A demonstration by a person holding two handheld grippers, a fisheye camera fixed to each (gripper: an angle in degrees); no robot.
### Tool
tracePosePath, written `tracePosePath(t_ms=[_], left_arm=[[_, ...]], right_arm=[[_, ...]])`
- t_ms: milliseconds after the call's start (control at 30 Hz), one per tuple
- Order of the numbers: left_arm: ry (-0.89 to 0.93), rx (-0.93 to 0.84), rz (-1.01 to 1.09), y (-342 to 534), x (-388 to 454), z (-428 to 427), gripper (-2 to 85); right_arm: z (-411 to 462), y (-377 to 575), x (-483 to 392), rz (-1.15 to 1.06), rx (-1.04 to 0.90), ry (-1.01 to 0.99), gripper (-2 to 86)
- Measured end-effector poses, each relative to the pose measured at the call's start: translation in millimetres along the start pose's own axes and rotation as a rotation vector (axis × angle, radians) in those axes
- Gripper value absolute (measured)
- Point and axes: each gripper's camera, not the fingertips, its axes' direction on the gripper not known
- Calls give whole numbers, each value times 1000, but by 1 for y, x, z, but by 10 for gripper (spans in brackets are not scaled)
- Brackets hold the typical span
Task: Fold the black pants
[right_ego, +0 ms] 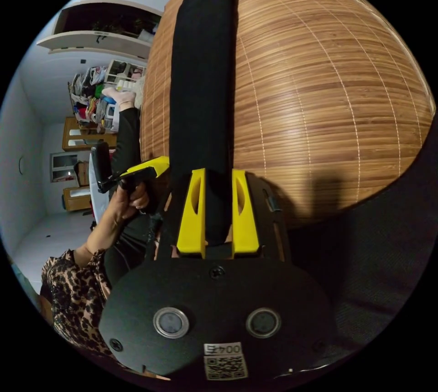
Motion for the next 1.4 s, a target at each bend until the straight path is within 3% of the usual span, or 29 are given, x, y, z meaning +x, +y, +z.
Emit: tracePosePath(t_ms=[267, 433, 567, 633, 700, 800, 1100, 1400], left_arm=[[10, 17, -6, 19, 4, 2, 76], [-13, 18, 13, 25, 9, 0, 31], [-136, 237, 70, 60, 50, -34, 16], [-173, 181, 44, 63, 44, -23, 14], [-90, 46, -103, 56, 13, -2, 13], [-25, 41, -154, 54, 2, -3, 15], [27, 122, -150, 63, 2, -23, 14], [8, 212, -104, 56, 9, -34, 7]], right_arm=[[12, -3, -8, -73, -22, 81, 61], [11, -5, -6, -101, 10, 69, 43], [-1, 8, -26, -257, 159, 113, 39], [5, 4, -22, -229, 108, 131, 39], [19, -13, -11, -140, -9, 139, 40], [21, -24, -8, -124, -33, 157, 42], [5, -45, 14, -58, -9, 66, 123], [4, -94, 27, -27, -127, 77, 107]])
